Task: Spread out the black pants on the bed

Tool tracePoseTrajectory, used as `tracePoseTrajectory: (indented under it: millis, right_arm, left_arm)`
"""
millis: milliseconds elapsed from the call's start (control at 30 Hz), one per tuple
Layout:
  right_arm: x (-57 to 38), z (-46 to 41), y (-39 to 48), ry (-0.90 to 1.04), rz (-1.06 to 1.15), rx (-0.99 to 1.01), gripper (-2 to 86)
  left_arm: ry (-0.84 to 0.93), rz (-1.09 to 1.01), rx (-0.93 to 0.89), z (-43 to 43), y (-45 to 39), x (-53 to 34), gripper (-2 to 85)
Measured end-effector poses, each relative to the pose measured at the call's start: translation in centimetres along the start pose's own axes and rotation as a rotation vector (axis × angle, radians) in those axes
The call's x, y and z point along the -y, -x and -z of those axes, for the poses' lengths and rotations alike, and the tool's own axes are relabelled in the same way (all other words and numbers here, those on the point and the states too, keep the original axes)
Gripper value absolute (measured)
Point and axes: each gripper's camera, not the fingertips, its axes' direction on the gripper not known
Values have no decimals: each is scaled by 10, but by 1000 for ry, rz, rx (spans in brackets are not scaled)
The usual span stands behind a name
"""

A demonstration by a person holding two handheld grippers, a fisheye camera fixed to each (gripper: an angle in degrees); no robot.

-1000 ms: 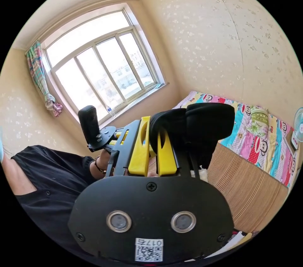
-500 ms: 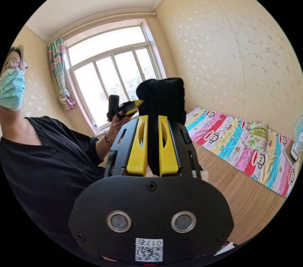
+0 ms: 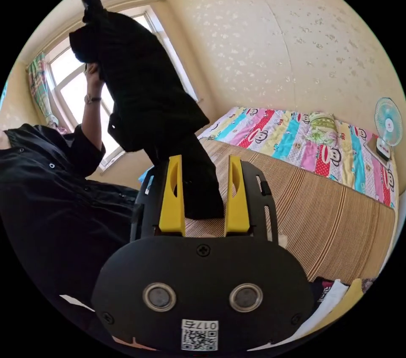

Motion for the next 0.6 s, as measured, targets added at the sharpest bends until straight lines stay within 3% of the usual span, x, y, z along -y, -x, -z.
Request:
tracePoseTrajectory:
  millis: [167, 333, 600]
  right_arm:
    - [-3, -14, 33, -73, 165, 181, 189]
    - [5, 13, 19, -256, 188, 641, 176]
    - [-7, 93, 3, -513, 189, 508, 114]
  left_arm:
    - [-61, 7, -152, 20, 4, 20, 46]
    - [-67, 83, -167, 42, 21, 22, 47]
    - [-48, 105, -145, 89, 40, 15, 48]
